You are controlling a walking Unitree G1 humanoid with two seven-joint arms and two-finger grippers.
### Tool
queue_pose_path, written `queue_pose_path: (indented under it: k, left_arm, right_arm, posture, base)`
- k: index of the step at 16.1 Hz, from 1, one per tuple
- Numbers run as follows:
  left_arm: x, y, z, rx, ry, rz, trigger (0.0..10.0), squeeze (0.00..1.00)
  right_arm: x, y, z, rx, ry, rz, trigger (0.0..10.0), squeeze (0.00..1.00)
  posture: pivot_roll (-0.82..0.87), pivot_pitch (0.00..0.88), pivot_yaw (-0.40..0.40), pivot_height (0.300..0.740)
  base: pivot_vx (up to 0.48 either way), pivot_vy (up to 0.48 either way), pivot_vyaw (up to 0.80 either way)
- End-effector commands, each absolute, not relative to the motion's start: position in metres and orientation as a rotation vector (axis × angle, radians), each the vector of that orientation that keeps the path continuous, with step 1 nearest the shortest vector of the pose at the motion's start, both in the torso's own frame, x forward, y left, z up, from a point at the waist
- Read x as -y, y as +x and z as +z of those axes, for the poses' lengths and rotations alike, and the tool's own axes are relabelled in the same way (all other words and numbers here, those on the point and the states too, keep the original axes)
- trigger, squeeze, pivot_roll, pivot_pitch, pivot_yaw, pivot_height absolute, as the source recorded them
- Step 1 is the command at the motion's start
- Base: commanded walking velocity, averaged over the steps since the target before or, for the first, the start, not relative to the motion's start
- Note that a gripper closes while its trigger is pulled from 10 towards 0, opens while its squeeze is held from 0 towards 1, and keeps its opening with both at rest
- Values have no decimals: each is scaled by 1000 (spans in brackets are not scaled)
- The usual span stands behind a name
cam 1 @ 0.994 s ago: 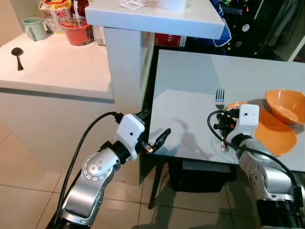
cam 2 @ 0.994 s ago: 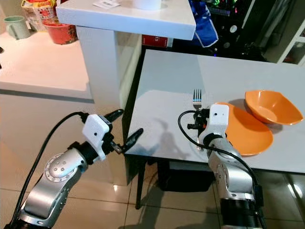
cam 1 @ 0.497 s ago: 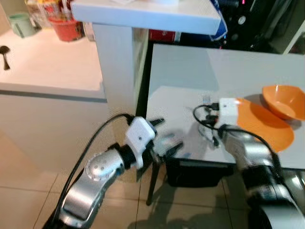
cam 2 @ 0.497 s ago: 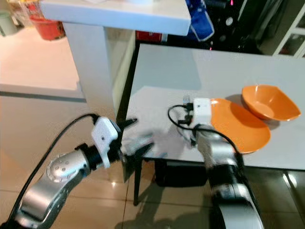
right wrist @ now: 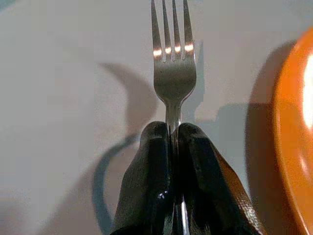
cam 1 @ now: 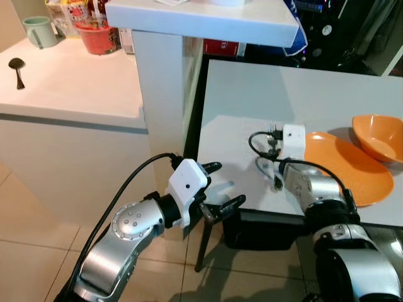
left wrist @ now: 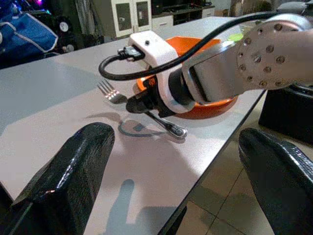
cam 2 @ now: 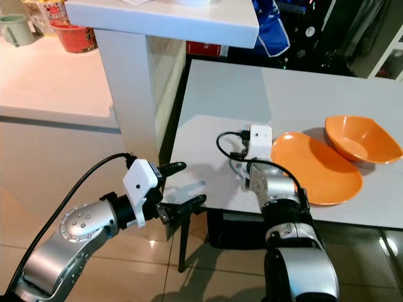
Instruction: Setting the table
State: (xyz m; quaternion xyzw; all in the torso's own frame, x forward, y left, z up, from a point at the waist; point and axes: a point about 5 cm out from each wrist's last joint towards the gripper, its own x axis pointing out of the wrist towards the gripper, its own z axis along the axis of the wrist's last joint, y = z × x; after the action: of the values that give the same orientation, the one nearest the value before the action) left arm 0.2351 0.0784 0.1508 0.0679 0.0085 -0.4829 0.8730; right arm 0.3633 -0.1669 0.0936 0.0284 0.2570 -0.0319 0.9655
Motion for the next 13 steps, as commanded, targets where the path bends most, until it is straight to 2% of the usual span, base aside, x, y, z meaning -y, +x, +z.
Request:
queue_pose_path:
  k: [1,10,11,12,13]
  left_arm:
    - [-76,234,155,-10,141,-1032,10000,0]
    - [-76,231,155,-27,134,-1052,10000,0]
    - [-76,231,155,-29,133,-1052,10000,0]
    - [-76,231,155,-30,134,-1053,10000,0]
    - [-76,231,155,-31,135,-1054,10000,0]
  right_arm:
    - [170,367,98,-497,82,-99,10000,0]
    - [170,370,93,-506,62,-126,10000,0]
    - [172,370,92,-504,51,-125,10000,208]
    - [172,370,91,-505,49,-125,10000,208]
    - [173,370,90,-507,46,-127,10000,580]
  posture:
    - [11,0,-57,740]
    - [21,0,-60,740]
    - [21,0,-58,740]
    - [21,0,-58,740]
    - [20,0,-57,740]
  base:
    - [0,0,0]
    - [0,0,0]
    - [0,0,0]
    - [0,0,0]
    - [0,0,0]
